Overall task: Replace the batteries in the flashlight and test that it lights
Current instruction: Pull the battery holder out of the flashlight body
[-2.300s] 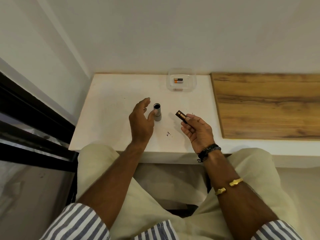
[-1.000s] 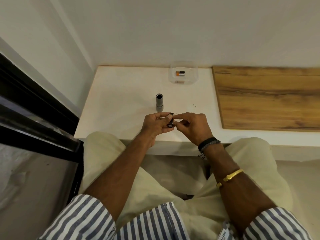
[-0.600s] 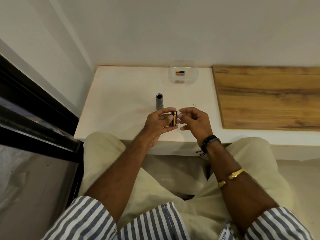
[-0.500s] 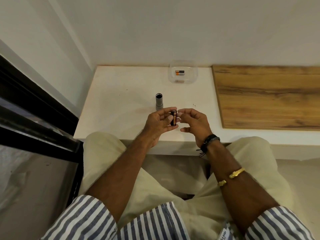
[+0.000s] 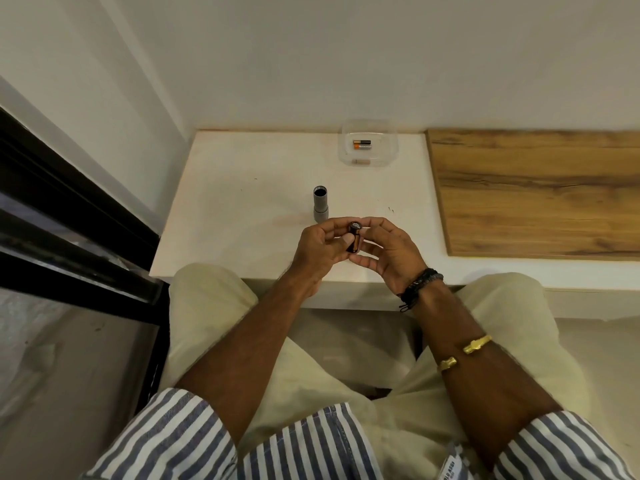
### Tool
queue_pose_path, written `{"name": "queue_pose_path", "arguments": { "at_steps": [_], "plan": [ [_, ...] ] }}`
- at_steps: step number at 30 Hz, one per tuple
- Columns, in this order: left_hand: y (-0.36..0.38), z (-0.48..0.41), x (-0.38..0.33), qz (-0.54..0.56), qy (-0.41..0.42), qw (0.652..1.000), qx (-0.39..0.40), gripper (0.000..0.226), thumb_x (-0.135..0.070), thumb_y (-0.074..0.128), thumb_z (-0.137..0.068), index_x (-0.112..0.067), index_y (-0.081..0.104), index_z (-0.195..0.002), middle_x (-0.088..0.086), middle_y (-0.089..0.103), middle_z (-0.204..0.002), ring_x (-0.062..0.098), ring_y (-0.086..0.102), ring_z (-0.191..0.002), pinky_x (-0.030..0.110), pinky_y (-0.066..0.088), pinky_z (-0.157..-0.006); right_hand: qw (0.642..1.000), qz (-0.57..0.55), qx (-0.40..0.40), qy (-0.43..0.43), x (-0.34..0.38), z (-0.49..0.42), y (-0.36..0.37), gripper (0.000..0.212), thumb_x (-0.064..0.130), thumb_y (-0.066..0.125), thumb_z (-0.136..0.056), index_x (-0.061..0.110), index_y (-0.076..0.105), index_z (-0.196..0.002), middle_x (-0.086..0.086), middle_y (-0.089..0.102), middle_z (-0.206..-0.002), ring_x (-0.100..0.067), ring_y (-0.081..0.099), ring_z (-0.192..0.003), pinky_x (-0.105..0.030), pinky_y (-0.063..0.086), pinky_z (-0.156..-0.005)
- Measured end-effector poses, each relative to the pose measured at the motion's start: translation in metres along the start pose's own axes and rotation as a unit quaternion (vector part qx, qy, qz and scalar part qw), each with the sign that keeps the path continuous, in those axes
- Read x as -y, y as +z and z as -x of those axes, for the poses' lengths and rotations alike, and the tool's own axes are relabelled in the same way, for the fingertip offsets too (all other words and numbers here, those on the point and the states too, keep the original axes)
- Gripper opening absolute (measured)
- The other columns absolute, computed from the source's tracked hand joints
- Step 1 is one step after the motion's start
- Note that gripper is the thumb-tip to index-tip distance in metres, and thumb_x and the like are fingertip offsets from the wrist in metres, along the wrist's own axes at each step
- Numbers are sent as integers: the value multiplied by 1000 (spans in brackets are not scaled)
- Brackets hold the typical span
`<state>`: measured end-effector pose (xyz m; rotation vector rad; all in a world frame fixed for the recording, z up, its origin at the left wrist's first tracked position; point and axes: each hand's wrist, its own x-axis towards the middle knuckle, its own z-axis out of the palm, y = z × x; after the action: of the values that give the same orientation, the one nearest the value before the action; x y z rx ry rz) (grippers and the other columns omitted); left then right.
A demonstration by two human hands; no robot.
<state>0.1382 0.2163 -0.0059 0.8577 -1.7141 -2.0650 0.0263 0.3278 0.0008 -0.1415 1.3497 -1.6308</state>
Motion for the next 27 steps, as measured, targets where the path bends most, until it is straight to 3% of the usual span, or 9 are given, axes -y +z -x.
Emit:
{"name": "queue_pose_path", "arguments": {
  "at_steps": [4, 13, 20, 24, 27],
  "plan": [
    [2, 1, 0, -12, 8, 1000, -11, 28, -1, 60, -97, -13, 69, -120, 3, 75, -108, 22, 75, -99, 29, 61, -77, 1000, -12, -3, -4, -2, -1, 1, 19, 5, 61, -96, 9, 69, -113, -12, 71, -106, -24, 69, -97, -36, 62, -77],
    [3, 0, 1, -63, 45, 997, -26, 29, 1, 62, -94, -8, 69, -121, 9, 75, -110, 23, 75, -98, 37, 62, -82, 1000, -28, -5, -5, -4, -2, 3, 27, 2, 57, -97, 1, 63, -123, -15, 68, -111, -28, 66, -100, -37, 63, -81],
    [5, 0, 3, -122, 93, 988, -16, 33, 4, 64, -90, -7, 70, -120, 9, 76, -111, 20, 73, -102, 42, 58, -95, 998, -60, -11, 16, -2, -2, 8, 27, -6, 45, -92, 5, 60, -112, -16, 63, -107, -30, 63, -97, -39, 61, -79],
    [9, 0, 7, -134, 95, 986, -18, 33, 2, 65, -91, -9, 70, -122, 7, 76, -112, 18, 73, -103, 45, 57, -96, 997, -63, -34, 29, 0, -3, 8, 30, -6, 40, -84, 8, 57, -105, -12, 61, -98, -28, 61, -93, -37, 59, -72],
    [12, 1, 9, -131, 85, 987, -35, 32, 0, 64, -92, -7, 68, -123, 9, 75, -112, 21, 73, -104, 48, 58, -95, 998, -49, -36, 30, -1, -3, 6, 30, -4, 41, -85, 9, 60, -106, -13, 64, -102, -29, 61, -97, -37, 58, -72]
  ]
}}
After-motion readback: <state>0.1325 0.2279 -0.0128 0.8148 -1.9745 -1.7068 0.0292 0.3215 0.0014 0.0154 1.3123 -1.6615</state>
